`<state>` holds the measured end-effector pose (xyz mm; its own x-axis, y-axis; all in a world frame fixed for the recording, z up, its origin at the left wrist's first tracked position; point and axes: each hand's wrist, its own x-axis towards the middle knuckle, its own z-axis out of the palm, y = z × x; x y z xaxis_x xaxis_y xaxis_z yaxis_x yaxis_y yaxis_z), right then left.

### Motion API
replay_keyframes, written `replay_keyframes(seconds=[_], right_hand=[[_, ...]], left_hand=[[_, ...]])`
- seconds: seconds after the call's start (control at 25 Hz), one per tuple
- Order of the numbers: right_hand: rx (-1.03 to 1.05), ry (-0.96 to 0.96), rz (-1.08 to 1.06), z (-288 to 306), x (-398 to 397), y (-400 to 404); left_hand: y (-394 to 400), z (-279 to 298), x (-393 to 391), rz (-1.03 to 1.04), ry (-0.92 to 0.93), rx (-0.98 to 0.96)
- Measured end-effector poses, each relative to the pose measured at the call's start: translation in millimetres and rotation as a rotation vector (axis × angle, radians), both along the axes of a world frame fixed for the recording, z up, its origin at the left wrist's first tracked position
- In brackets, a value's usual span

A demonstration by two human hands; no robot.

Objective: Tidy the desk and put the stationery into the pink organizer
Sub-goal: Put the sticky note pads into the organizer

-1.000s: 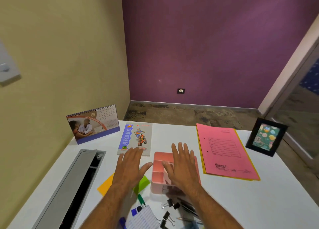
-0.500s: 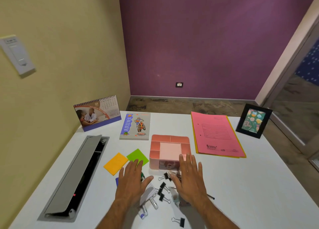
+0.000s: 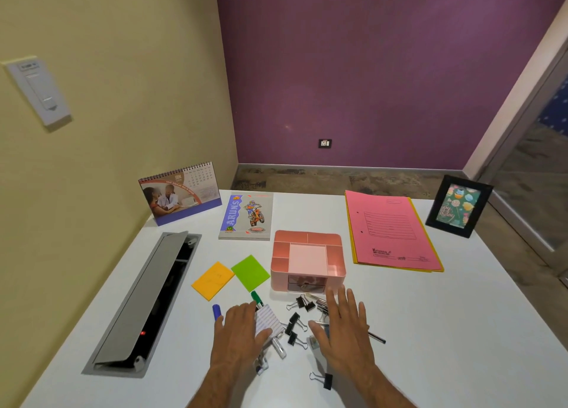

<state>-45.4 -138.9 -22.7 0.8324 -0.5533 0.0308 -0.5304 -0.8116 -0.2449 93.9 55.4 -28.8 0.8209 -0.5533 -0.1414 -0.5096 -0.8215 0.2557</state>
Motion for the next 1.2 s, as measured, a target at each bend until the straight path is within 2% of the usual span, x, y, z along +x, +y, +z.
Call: replay_keyframes(seconds=[0.24,0.36,0.64,0.72,0.84,0.96,1.08,1.2], right_hand=[[0.07,-0.109,-0.004,-1,13,-1],[0.116,-0.164,0.006,-5,17,3],[0.247,-0.129,0.028,-15,30,17],[0.36,-0.135,0.006,-14,32,19],[0.578,-0.178,-0.023,-8,38,22],[0.741,-0.188,0.041,5,47,19],[0.83,-0.193,0.093,23,56,14],[0.785,-0.24,0.156,37,64,7]], left_hand=[[-7,-12,5,0.028,0.086,0.129],[-9,-18,8,0.086,0.101,0.117],[-17,-12,17,0.258,0.121,0.034],[-18,-10,16,0.307,0.148,-0.068],[-17,-4,12,0.352,0.332,-0.403],[-15,11,11,0.353,0.52,-0.704],[-19,27,15,0.322,0.612,-0.795],[-22,31,24,0.259,0.657,-0.837]])
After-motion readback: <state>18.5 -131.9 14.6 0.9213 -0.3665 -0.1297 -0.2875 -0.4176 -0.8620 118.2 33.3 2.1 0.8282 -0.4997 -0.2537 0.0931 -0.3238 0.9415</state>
